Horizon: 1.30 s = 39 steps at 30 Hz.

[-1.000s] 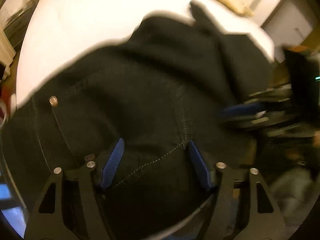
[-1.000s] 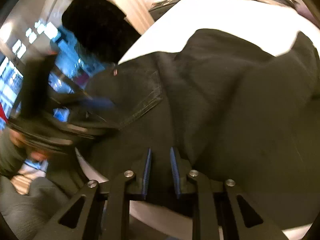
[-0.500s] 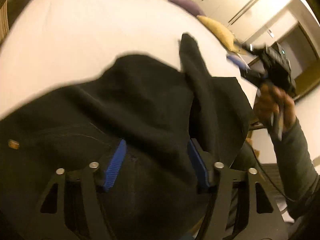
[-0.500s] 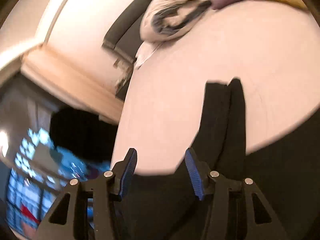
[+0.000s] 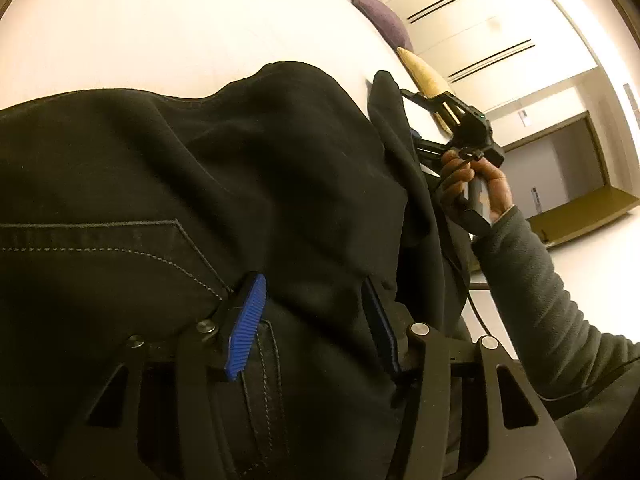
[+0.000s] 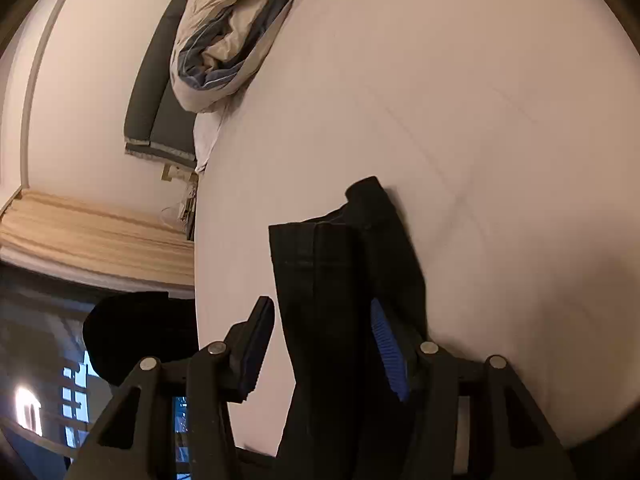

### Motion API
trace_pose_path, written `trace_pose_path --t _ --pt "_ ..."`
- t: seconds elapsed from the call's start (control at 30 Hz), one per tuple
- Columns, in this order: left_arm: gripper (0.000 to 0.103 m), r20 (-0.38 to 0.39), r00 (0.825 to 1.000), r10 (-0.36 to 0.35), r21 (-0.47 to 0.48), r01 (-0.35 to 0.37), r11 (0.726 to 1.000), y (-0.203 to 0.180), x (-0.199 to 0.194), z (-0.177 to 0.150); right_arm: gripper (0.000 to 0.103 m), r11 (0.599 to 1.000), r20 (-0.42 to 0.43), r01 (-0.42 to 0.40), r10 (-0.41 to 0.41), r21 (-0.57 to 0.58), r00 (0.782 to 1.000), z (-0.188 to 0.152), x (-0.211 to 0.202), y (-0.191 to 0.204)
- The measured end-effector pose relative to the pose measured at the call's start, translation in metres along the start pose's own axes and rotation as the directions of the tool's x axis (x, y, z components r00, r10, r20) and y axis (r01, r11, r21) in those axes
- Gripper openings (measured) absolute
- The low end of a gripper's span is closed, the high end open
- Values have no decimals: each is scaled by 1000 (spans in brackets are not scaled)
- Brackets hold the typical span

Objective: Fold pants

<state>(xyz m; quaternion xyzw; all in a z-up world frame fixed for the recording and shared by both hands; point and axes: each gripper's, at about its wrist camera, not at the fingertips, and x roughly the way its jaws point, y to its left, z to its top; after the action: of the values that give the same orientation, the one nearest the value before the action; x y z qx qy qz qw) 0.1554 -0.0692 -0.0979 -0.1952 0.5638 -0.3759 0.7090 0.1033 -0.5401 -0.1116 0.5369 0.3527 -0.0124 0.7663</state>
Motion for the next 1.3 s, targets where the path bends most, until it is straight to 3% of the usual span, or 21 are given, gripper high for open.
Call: trace_pose_path --t 0.07,0.13,0.23,0.4,0.5,0.63,0.8,0.93,1.03,1.3 --pt "47 2 1000 -3 0 3 1000 -1 1 -1 52 999 -8 -33 33 9 999 3 1 -2" --pt "47 6 1000 -5 2 5 1000 3 -6 -4 25 999 -33 -43 43 2 999 6 4 -1" --pt "47 9 1000 -2 9 2 1000 2 -11 -21 8 999 -50 -25 23 -45 999 4 7 6" --pt "47 10 1000 4 10 -4 1000 3 -13 -19 5 995 36 -21 24 -95 999 0 -18 26" --pt "47 12 1000 13 6 -13 1000 1 -12 -16 5 993 149 -23 40 -114 988 -6 -65 33" --pt "47 16 1000 23 -14 -23 1000 -6 -11 -15 5 994 313 -2 36 -108 949 -29 -154 22" --pt "47 25 999 30 -59 -28 998 -9 -12 -12 5 997 464 77 -76 17 883 -77 -244 -37" --pt "47 32 998 48 -75 -46 996 -15 -11 -10 5 980 475 120 -182 159 861 -115 -268 -96" --pt "50 36 998 51 -86 -48 995 -19 -12 -8 5 969 464 89 -190 230 865 -128 -269 -125" --pt "53 41 996 75 -91 -71 993 -27 -12 0 5 969 473 90 -192 230 860 -122 -267 -127"
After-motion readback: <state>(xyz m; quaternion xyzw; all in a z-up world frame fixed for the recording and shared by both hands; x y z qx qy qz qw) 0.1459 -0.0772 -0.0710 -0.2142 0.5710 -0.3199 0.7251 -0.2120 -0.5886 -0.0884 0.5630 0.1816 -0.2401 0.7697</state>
